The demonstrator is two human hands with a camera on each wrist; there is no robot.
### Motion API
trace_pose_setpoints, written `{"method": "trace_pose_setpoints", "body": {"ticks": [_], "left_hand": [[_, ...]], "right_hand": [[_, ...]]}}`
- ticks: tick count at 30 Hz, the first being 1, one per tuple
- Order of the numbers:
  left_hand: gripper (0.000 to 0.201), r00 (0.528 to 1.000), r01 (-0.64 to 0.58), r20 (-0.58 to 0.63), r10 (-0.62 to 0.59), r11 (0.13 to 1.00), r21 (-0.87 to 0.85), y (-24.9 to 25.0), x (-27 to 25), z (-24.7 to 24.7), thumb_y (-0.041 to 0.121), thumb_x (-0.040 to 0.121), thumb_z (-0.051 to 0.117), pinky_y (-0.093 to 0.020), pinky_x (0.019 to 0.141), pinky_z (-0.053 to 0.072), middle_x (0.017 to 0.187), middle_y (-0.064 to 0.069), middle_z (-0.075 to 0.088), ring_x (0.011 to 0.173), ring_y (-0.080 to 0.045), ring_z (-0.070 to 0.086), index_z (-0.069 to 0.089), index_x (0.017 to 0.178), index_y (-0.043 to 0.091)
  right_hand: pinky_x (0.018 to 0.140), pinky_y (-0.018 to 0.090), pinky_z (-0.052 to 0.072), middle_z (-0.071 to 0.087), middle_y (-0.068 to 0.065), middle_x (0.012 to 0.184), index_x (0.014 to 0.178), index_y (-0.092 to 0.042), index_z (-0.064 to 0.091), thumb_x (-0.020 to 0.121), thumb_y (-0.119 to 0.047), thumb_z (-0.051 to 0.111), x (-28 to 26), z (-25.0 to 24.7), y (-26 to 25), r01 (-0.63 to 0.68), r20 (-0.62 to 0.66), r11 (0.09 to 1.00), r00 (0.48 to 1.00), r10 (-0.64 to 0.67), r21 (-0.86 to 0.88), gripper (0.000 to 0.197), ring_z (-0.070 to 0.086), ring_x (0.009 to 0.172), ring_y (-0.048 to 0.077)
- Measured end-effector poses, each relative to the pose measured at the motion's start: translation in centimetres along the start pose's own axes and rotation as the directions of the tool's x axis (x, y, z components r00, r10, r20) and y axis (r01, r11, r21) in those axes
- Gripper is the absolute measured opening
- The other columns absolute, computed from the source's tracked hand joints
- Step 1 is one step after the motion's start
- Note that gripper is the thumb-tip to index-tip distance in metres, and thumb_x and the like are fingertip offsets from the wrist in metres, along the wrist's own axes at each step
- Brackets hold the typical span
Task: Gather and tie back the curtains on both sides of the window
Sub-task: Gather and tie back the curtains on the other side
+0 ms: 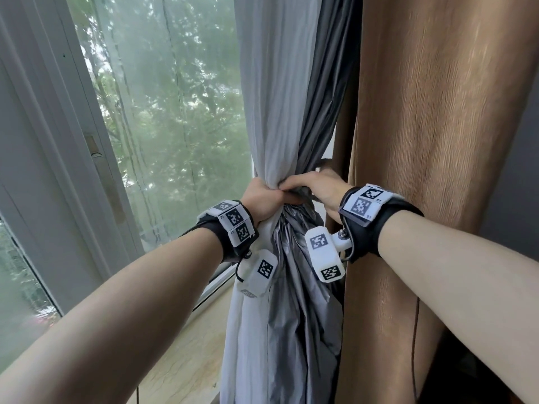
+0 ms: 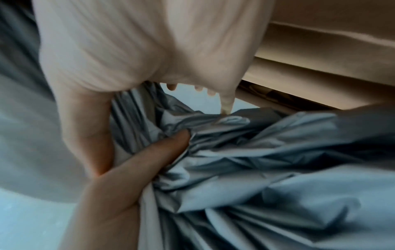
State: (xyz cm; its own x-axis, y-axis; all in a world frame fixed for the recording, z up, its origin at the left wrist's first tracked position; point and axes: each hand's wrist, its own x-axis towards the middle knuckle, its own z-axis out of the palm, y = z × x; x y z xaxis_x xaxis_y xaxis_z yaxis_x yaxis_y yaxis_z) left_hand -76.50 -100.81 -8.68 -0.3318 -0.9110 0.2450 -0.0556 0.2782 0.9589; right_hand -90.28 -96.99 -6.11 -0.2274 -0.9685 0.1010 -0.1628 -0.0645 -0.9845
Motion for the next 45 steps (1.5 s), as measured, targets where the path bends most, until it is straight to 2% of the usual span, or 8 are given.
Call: {"method": "trace_pose_setpoints", "body": {"ticks": [5,15,21,25,29,34,39,45], "left_hand": [[0.036,0.992,-0.033,0.127,0.027,0.998,0.052,0.5,-0.2,0.8,-0.002,0.062,0.085,-0.041,0.087,0.063,0.098,-0.014,0.079,0.095,-0.030,0.077,0.077,0.096,0.004],[0.054,0.982,-0.095,0.174,0.079,0.991,0.090,0.7,-0.6,1.0,0.008,0.066,0.093,-0.010,0.076,0.055,0.103,0.003,0.077,0.087,0.004,0.073,0.072,0.116,0.006],[0.046,0.985,-0.092,0.156,0.075,0.991,0.098,-0.2,-0.8,1.5,-0.011,0.078,0.080,-0.004,0.071,0.050,0.093,0.009,0.071,0.077,0.015,0.068,0.066,0.122,-0.004],[0.050,0.982,-0.124,0.158,0.099,0.980,0.158,-0.9,-0.1,2.5,-0.003,0.085,0.078,-0.017,0.100,0.051,0.121,-0.003,0.071,0.108,0.005,0.066,0.063,0.133,0.000],[0.027,0.983,-0.083,0.175,0.054,0.983,0.161,-0.9,0.7,3.2,-0.010,0.075,0.080,-0.010,0.068,0.053,0.088,0.004,0.076,0.073,0.009,0.070,0.076,0.095,0.007],[0.033,0.998,0.023,0.049,-0.029,0.993,0.117,-1.9,1.5,5.7,0.000,0.079,0.067,-0.015,0.075,0.052,0.062,0.029,0.068,0.065,0.018,0.063,0.067,0.071,0.032],[0.022,0.998,0.068,-0.013,-0.067,0.981,0.184,-1.2,2.0,5.4,0.004,0.089,0.071,-0.040,0.084,0.054,0.085,-0.006,0.066,0.084,-0.022,0.062,0.063,0.077,0.020],[0.013,0.994,0.102,-0.057,-0.096,0.990,0.097,-0.3,0.8,5.4,-0.004,0.066,0.074,-0.052,0.074,0.065,0.078,-0.017,0.075,0.077,-0.036,0.076,0.072,0.079,-0.001]], "right_hand": [[0.078,0.033,0.064,0.079,0.013,0.096,0.114,0.003,0.073,0.085,-0.001,0.075,-1.7,-0.5,0.1,-0.077,0.208,0.975,0.978,0.033,0.210,0.029,0.076,0.089,0.026],[0.105,0.040,0.056,0.078,0.008,0.117,0.129,-0.007,0.067,0.060,-0.014,0.099,-1.0,0.2,0.2,0.063,0.156,0.994,0.985,-0.077,0.094,0.076,0.073,0.114,0.023],[0.106,0.042,0.055,0.078,0.011,0.107,0.109,-0.011,0.069,0.075,-0.013,0.092,-1.5,0.5,0.6,-0.030,0.184,0.988,0.983,0.001,0.153,0.041,0.074,0.106,0.028],[0.104,0.047,0.056,0.078,0.017,0.106,0.112,-0.003,0.070,0.079,-0.007,0.084,-2.1,0.2,1.1,-0.127,0.245,0.968,0.967,0.072,0.216,0.036,0.073,0.111,0.036],[0.105,0.050,0.055,0.078,0.020,0.103,0.112,-0.001,0.071,0.064,-0.015,0.089,-1.5,-0.4,1.7,-0.167,0.223,0.948,0.969,0.106,0.273,0.053,0.072,0.109,0.036],[0.106,0.044,0.055,0.076,0.018,0.098,0.103,-0.003,0.074,0.095,-0.027,0.072,-1.2,-1.6,2.0,-0.156,0.175,0.969,0.977,0.123,0.190,0.025,0.073,0.096,0.031],[0.079,0.034,0.062,0.079,0.013,0.087,0.113,-0.003,0.073,0.100,-0.027,0.066,-1.7,-1.9,2.7,-0.210,0.238,0.956,0.958,0.159,0.205,0.029,0.075,0.077,0.025],[0.108,0.040,0.049,0.072,0.013,0.121,0.104,-0.017,0.076,0.072,-0.049,0.083,-2.4,-3.2,0.5,-0.197,0.147,0.978,0.972,0.185,0.068,0.046,0.067,0.115,0.026]]}}
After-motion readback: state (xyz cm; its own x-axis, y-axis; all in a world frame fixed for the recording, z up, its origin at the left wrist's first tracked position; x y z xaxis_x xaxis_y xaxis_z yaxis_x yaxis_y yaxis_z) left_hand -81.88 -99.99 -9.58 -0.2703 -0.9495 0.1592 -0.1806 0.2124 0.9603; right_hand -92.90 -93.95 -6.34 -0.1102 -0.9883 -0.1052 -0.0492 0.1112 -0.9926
